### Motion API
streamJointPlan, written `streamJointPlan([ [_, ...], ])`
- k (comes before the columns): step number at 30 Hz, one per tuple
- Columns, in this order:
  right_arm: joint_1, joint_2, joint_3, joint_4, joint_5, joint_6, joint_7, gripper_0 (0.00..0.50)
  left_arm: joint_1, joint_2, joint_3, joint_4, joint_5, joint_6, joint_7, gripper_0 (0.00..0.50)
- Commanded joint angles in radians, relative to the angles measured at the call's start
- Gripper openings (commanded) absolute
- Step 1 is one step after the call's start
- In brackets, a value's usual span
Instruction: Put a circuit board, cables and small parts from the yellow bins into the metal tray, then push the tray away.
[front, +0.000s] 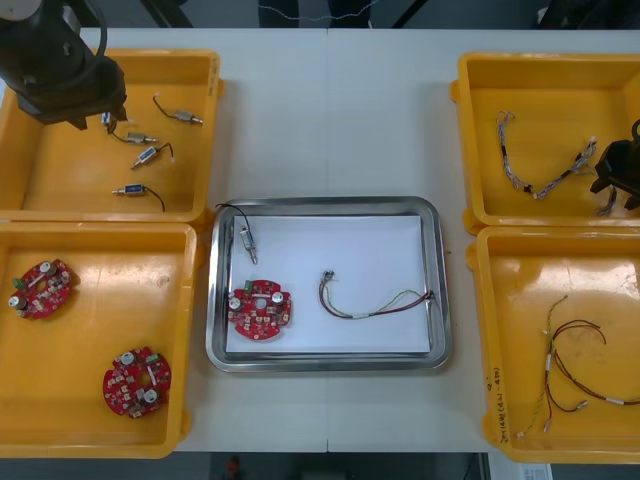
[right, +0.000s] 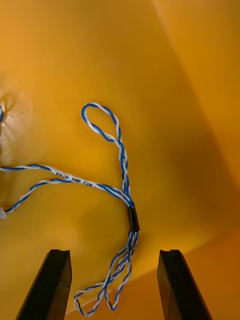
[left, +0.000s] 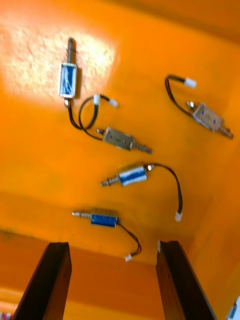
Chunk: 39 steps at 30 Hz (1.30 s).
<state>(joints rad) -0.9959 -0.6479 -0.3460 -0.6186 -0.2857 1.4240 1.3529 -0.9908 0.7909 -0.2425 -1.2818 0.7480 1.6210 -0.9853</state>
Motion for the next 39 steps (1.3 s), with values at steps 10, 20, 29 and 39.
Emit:
streamJointPlan([
  [10,0.017,-0.045,0.028,-0.009,-0.021,-0.030,-0.028,0.500,-0.101,0.053,0.020,0.223,-0.079,-0.277,-0.207,0.500],
  [20,0.029,-0.032,0.035,-0.009,-0.026,-0.048,-0.031,0.500,-0.118,-0.004,0.019,0.335,-0.130,-0.481,-0.251,0.500],
  [29,0.043,-0.016,0.035,-0.009,-0.026,-0.070,-0.035,0.500,-0.118,-0.053,-0.040,0.441,-0.121,-0.607,-0.268,0.500],
  [39,0.043,0.005,0.035,-0.009,-0.026,-0.071,-0.047,0.500,-0.117,-0.099,-0.075,0.493,-0.118,-0.647,-0.269,0.500],
])
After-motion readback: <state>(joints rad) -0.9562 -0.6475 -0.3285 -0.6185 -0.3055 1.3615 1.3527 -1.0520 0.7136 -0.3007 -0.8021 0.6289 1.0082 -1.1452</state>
